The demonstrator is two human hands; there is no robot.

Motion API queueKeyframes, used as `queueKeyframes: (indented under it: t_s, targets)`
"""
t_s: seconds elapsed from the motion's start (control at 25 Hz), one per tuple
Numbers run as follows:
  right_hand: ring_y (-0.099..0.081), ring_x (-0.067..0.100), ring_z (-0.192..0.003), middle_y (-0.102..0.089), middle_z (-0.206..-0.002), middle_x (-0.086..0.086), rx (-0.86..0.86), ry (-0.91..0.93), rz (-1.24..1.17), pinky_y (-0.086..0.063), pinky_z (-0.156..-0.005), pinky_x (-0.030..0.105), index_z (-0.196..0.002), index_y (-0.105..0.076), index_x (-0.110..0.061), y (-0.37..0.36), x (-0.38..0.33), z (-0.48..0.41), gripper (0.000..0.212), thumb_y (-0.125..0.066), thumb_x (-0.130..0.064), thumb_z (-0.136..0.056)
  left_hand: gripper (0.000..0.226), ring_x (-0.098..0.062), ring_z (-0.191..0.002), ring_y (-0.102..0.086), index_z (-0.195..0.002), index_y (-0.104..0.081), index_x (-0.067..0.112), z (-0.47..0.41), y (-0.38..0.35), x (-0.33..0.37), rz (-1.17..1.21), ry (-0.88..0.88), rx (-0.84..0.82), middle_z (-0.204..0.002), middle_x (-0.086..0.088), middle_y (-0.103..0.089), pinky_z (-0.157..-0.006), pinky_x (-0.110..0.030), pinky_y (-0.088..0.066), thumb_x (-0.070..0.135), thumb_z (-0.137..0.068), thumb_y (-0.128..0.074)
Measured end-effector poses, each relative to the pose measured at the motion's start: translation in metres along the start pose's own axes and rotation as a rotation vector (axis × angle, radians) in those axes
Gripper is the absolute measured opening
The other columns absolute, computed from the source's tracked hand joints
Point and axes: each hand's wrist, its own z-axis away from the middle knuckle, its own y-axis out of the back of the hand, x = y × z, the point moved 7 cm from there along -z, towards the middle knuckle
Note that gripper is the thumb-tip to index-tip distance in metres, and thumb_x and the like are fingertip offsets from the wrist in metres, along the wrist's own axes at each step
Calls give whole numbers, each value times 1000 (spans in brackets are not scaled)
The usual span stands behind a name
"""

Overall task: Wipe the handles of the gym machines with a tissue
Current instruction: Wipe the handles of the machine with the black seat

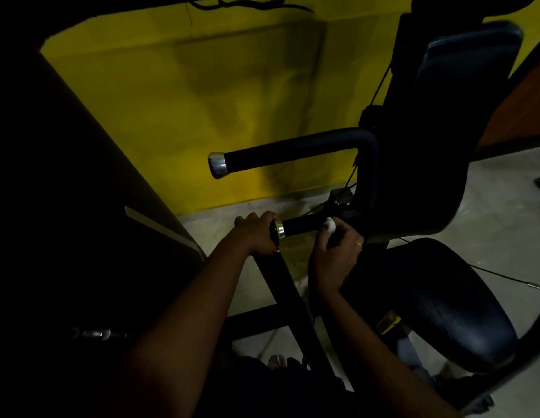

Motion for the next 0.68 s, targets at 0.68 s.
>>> queueKeyframes:
  t_s: [0.68]
  targets:
    - [-59,19,-74,-59,-82,11,-248,-1036,-928,-49,-86,33,-89,-57,-7,-50,60,16,15,-47,0,-97,71,-38,-123,-39,-142,-32,26,15,9,9,28,-14,-5,-132,-17,-41,-103,-37,-30,34,-84,-71]
